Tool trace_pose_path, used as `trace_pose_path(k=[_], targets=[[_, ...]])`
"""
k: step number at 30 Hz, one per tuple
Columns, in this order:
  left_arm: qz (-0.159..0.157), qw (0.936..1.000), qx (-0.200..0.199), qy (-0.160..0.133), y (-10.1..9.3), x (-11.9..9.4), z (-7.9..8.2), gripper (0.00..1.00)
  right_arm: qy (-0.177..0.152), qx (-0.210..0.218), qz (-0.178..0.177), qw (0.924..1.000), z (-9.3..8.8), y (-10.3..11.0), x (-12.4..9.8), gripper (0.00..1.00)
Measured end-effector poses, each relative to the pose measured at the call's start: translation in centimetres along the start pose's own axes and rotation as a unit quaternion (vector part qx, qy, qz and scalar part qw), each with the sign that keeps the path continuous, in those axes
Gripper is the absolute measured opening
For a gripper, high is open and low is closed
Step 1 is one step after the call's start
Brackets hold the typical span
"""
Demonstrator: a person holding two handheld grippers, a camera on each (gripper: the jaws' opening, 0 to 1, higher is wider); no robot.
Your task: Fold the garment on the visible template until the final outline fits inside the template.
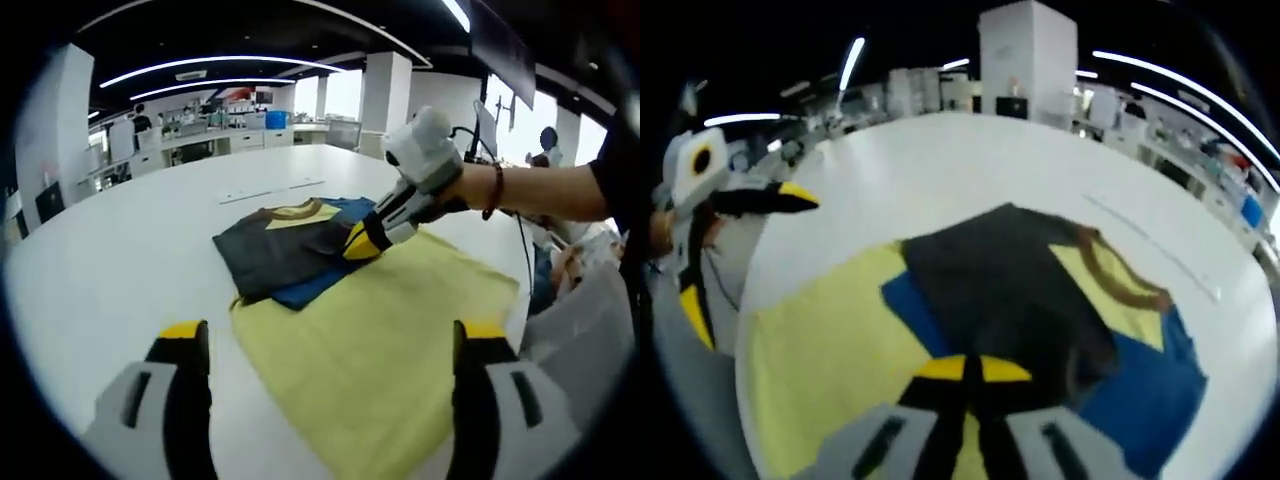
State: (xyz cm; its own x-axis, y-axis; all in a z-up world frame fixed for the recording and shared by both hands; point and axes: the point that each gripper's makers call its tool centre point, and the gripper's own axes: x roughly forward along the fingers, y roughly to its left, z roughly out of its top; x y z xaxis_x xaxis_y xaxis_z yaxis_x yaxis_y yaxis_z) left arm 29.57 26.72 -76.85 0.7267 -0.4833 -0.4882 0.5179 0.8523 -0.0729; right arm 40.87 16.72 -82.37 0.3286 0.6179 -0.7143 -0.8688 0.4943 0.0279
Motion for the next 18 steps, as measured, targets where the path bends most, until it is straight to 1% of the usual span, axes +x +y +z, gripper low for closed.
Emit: trace_pose_path(k=[4,9,11,14,18], targets=[[-0.003,1.0,-0.002,-0.004,0.0,0.1,0.4,0.99,-0.016,0.013,-0.021,0.9996,0.3,-1.1,-1.3,0.0],[-0.008,0.9999,-0.002,-0.012,-0.7,0.4,1.0,0.99,-0.04,0.036,-0.059,0.9968,0.5,-3.3,-4.0,0.0],[-0.011,0.9999,0.001,-0.01,-1.0,0.5,1.1,0.99,-0.052,0.051,-0.074,0.9946,0.3,-4.0,-4.8,0.0],[-0.015,0.9998,0.001,-0.011,-1.2,0.5,1.1,0.99,-0.07,0.078,-0.09,0.9904,0.1,-4.2,-6.3,0.0],[-0.017,0.9998,0.003,-0.01,-1.7,0.6,1.4,0.99,-0.084,0.113,-0.126,0.982,-0.9,-5.9,-8.0,0.0]])
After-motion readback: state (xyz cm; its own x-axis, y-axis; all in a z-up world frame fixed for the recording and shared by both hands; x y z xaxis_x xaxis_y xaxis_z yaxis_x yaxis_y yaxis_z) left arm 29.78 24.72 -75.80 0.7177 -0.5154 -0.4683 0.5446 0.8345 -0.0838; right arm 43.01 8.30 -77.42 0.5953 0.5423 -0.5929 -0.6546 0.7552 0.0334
